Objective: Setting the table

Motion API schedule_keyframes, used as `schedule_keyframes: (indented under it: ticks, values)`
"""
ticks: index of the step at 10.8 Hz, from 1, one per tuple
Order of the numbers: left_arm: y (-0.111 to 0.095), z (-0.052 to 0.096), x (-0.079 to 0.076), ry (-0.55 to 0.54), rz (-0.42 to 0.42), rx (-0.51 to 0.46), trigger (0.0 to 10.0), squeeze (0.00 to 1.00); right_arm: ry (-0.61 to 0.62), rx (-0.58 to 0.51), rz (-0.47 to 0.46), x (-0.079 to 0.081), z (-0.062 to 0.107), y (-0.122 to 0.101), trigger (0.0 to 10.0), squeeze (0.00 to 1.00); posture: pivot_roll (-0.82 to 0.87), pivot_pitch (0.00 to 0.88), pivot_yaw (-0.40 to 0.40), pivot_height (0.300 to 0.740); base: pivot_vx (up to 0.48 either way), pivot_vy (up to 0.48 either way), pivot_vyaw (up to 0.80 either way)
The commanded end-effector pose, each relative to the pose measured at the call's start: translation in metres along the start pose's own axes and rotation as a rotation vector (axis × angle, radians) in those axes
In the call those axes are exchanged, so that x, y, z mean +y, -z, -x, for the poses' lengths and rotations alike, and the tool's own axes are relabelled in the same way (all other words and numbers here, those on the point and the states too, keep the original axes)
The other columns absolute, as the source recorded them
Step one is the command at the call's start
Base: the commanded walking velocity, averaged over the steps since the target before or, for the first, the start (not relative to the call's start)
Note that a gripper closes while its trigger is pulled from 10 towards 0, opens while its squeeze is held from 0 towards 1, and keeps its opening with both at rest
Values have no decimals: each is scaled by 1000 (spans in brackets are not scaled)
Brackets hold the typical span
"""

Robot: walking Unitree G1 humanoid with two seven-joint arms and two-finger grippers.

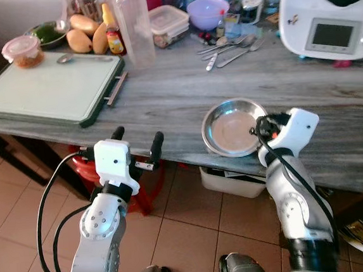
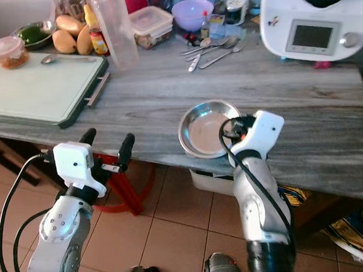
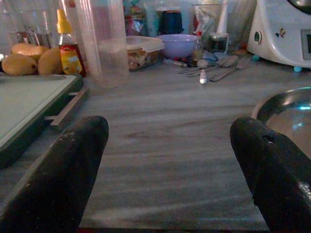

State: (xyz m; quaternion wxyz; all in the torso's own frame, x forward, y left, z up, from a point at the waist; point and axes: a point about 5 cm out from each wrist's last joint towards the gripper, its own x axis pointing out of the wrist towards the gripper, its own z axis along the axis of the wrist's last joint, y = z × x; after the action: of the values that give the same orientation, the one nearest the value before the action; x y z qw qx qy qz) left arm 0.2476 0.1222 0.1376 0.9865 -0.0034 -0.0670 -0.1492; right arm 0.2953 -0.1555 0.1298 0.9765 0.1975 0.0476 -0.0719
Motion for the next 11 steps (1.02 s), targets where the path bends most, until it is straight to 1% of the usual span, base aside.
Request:
schedule_keyframes:
  ticks: [1, 2, 3, 4, 5, 6, 7, 8, 9, 10, 11]
  values:
    - [-3, 2, 1, -3, -15, -1, 10000, 0, 19, 51, -25, 0, -2, 8, 10000, 0, -57, 149, 41, 740, 0, 0, 0]
    - [-3, 2, 0, 1, -16, 0, 10000, 0, 5, 61, -38, 3, -6, 8, 10000, 0, -58, 149, 39, 740, 0, 0, 0]
    - [-3, 2, -1, 9, -13, 0, 10000, 0, -3, 76, -56, 4, -9, 10, 10000, 114, -57, 149, 38, 740, 0, 0, 0]
    - [-3, 2, -4, 43, 11, 2, 10000, 0, -1, 95, -73, 5, -11, 12, 10000, 690, -57, 147, 38, 740, 0, 0, 0]
    - [-3, 5, -7, 94, 42, 4, 10000, 0, -11, 101, -75, 7, -12, 12, 10000, 1000, -56, 147, 39, 740, 0, 0, 0]
    - [-2, 9, -13, 169, 56, 12, 10000, 0, -24, 112, -77, 10, -13, 14, 10000, 1000, -57, 143, 35, 740, 0, 0, 0]
    - [-1, 10, -14, 187, 46, 18, 10000, 0, -31, 123, -86, 12, -13, 15, 10000, 1000, -57, 143, 35, 740, 0, 0, 0]
    - [0, 10, -13, 187, 55, 23, 10000, 0, -38, 140, -108, 15, -14, 16, 10000, 1000, -56, 138, 33, 740, 0, 0, 0]
    - [0, 10, -13, 189, 57, 23, 10000, 0, -48, 130, -109, 18, -13, 13, 10000, 1000, -56, 138, 33, 740, 0, 0, 0]
    - [0, 10, -13, 187, 58, 22, 10000, 0, -72, 102, -82, 19, -10, 6, 10000, 1000, -56, 138, 33, 740, 0, 0, 0]
    - [-2, 10, -13, 195, 47, 6, 10000, 0, -92, 55, -32, 17, -7, 0, 10000, 1000, -62, 134, 32, 740, 0, 0, 0]
